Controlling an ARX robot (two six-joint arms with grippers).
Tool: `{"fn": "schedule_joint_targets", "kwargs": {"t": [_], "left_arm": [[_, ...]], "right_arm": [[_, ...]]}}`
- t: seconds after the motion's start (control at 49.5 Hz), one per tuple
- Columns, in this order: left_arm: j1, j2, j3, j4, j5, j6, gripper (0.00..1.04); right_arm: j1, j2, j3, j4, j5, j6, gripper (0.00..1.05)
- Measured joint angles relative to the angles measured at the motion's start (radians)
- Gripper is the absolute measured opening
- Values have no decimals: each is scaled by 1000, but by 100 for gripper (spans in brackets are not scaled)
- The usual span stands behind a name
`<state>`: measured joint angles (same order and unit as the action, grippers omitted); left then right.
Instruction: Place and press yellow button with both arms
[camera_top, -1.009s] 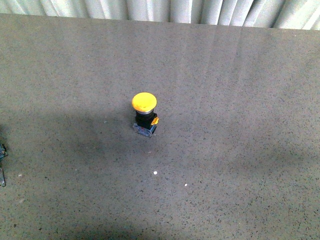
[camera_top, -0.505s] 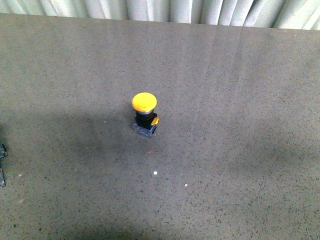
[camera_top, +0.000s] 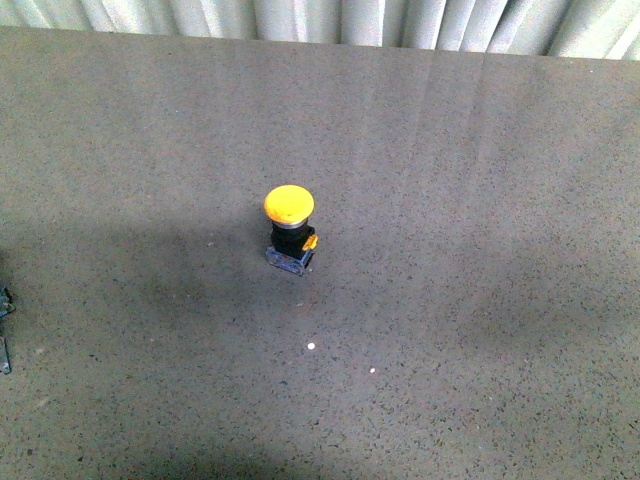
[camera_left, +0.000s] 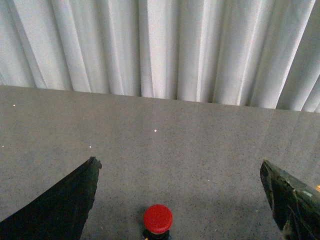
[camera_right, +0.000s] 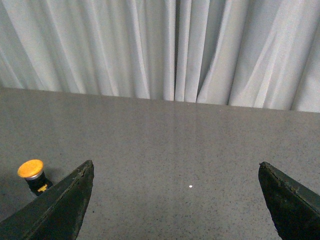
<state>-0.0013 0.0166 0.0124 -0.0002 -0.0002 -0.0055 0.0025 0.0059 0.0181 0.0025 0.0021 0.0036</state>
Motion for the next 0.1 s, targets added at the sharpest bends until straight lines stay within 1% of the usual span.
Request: {"fn": "schedule_joint_targets", "kwargs": {"t": [0.101], "left_arm": [[0,0,0,0,0,0,96]], "right_arm": [[0,0,0,0,0,0,96]]}}
